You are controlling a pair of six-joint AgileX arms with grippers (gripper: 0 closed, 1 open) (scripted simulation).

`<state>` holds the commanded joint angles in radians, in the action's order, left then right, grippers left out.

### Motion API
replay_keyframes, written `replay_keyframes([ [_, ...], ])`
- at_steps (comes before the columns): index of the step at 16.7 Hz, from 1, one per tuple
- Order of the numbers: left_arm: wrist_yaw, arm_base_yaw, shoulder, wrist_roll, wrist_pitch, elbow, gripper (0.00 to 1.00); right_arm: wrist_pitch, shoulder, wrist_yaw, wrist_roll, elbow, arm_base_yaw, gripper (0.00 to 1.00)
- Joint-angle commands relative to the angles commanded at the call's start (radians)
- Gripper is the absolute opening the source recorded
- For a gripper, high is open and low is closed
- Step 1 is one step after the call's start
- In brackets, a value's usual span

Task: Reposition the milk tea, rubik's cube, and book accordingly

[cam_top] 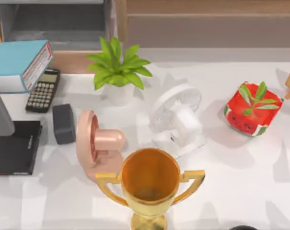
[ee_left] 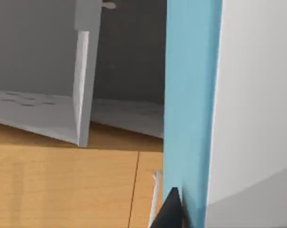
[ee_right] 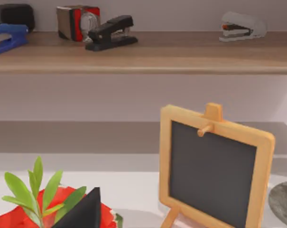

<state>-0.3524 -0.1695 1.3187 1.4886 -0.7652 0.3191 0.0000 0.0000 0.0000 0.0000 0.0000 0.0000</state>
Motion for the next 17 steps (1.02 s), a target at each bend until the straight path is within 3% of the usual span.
replay_keyframes([
  [3,0.032,-0.094,0.022,0.177,0.003,-0.173,0.00,0.000,0.000,0.000,0.000,0.000,0.000,1.00],
  [6,0.050,-0.133,0.043,0.259,0.010,-0.253,0.00,0.000,0.000,0.000,0.000,0.000,0.000,1.00],
  [17,0.058,-0.125,0.092,0.260,-0.028,-0.248,0.00,0.000,0.000,0.000,0.000,0.000,0.000,1.00],
])
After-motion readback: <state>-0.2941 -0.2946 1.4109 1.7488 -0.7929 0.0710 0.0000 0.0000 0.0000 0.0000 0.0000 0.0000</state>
